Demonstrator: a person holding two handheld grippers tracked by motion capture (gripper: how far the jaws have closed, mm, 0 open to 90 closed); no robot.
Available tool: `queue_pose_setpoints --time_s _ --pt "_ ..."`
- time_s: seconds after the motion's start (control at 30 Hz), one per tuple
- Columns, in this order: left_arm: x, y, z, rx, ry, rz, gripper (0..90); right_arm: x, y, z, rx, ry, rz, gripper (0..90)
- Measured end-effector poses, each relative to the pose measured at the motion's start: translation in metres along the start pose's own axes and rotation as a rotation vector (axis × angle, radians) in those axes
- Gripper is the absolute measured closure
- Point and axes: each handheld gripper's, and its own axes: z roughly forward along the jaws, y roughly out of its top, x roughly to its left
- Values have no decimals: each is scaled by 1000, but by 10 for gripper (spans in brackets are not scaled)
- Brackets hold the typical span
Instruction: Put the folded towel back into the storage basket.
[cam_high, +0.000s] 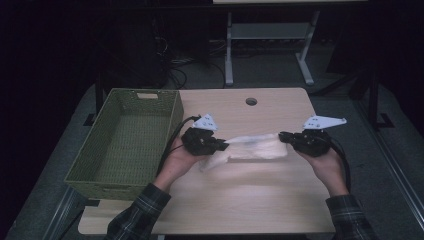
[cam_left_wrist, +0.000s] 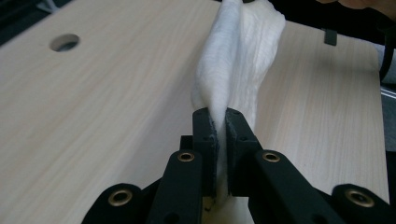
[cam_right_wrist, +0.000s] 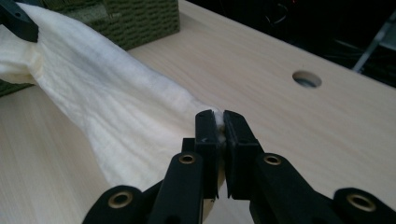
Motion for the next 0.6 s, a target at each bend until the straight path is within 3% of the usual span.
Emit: queue_pose_setpoints --time_s 0.43,0.47,0.6 --pt "21 7 -70 -49 109 -2 845 13 72 29 -44 57 -83 852" --pt "21 7 -70 -49 109 -2 846 13 72 29 -44 57 -83 852" --pt "28 2 -98 -56 155 -11 845 24 99 46 -55 87 -117 852"
